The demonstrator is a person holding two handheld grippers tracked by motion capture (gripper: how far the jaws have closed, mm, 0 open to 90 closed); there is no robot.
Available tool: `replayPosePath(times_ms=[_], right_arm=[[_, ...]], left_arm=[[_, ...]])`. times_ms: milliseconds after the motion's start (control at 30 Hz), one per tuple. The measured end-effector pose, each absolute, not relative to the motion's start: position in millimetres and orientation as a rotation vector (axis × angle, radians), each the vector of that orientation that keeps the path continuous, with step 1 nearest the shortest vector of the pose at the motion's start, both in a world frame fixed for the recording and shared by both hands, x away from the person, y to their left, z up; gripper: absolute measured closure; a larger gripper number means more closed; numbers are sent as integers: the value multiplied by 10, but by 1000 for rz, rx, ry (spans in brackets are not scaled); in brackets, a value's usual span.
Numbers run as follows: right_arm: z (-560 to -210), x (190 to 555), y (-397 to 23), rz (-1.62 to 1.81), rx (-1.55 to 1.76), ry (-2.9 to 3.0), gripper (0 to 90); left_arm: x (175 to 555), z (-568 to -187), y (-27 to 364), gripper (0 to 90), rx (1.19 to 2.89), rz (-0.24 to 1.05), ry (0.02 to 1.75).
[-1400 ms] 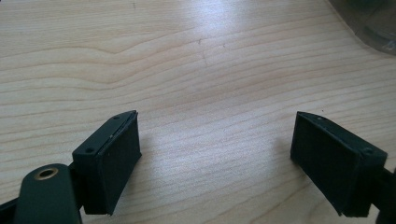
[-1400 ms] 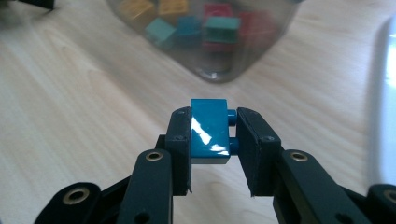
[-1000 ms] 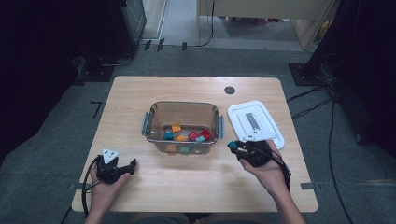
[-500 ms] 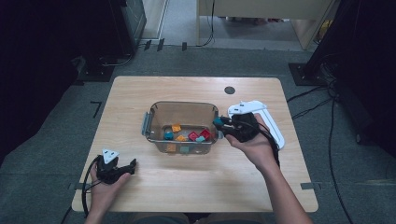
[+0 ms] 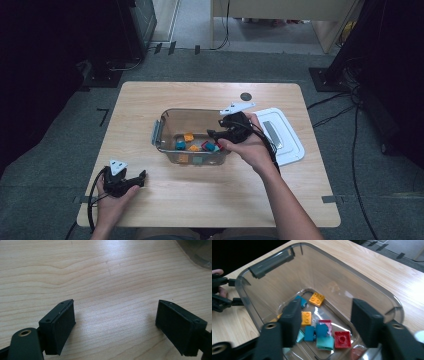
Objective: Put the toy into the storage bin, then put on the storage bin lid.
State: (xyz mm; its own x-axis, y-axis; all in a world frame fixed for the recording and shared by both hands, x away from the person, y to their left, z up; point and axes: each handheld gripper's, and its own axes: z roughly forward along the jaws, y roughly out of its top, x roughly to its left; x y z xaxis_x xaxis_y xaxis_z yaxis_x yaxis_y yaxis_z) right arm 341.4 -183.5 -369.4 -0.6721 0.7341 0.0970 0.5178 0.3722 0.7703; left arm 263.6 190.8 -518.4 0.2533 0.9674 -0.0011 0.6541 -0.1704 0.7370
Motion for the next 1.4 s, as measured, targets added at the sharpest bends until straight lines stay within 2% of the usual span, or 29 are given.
replayPosePath(times_ms=[167,433,933,1400], right_arm=[[-3677,3387,-2015,1165,1169,2314,328],[-3708,3363,-2487,1170,1285,2216,319],[-3989,3405,-3221,1073,1490,2072,287],[-4424,3669,-3500,875,1611,1944,446]], left_arm=[[2636,-5184,1908,156,1906,646,1471],[2637,-5184,1907,156,1907,645,1472],[2634,-5183,1907,157,1908,645,1473],[2634,-5183,1908,156,1909,645,1472]])
